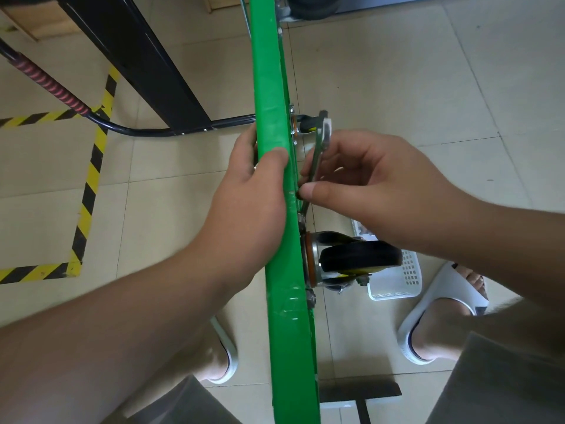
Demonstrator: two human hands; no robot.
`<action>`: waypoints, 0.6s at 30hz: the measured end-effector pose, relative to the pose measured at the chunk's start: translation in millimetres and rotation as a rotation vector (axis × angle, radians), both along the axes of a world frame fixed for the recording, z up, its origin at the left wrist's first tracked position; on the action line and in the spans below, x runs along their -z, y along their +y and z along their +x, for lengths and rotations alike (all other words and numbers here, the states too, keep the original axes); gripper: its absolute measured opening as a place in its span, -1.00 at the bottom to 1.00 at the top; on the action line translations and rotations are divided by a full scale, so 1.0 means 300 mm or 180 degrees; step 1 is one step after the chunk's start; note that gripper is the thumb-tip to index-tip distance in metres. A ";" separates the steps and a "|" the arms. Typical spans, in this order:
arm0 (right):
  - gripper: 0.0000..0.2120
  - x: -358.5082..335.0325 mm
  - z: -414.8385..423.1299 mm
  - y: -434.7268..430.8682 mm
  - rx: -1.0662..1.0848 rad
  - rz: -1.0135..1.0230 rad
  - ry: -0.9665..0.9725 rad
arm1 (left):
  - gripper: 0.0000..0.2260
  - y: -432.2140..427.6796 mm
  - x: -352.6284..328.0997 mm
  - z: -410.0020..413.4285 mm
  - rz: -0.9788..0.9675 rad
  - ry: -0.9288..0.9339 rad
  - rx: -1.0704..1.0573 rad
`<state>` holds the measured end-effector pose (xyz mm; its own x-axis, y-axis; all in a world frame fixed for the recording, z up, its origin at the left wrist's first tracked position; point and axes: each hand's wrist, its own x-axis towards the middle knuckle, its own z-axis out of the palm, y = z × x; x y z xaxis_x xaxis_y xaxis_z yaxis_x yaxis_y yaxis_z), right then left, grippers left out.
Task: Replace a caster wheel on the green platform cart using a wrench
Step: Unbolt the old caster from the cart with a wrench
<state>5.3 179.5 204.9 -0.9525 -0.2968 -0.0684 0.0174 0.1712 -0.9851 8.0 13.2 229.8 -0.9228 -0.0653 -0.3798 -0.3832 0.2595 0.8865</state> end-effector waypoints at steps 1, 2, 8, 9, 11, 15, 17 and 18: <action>-0.82 -0.006 -0.006 0.004 0.0040 0.0020 0.0053 | -0.68 0.001 -0.001 0.001 0.0014 -0.0009 0.0009; -0.82 -0.014 -0.012 0.010 0.0091 0.0040 0.0093 | -0.67 0.001 -0.003 0.001 0.0030 -0.0022 0.0016; -0.83 -0.031 -0.056 0.063 0.0250 0.0324 0.0278 | -0.64 -0.003 -0.004 0.006 0.0118 -0.0085 0.0135; -0.83 -0.027 -0.063 0.076 0.0295 0.0438 0.0310 | -0.64 -0.005 -0.007 0.007 0.0124 -0.0095 0.0156; -0.83 -0.013 -0.075 0.100 0.0405 0.0672 0.0341 | -0.64 -0.008 -0.014 0.008 0.0100 -0.0105 0.0205; -0.82 0.057 -0.094 0.157 0.0451 0.1221 0.0240 | -0.64 -0.006 -0.026 0.012 0.0085 -0.0181 0.0196; -0.86 0.105 -0.093 0.189 0.0344 0.1597 0.0192 | -0.64 -0.003 -0.026 0.013 0.0111 -0.0228 0.0147; -0.89 0.127 -0.089 0.202 0.0259 0.1793 0.0193 | -0.65 -0.002 -0.026 0.014 0.0127 -0.0248 0.0127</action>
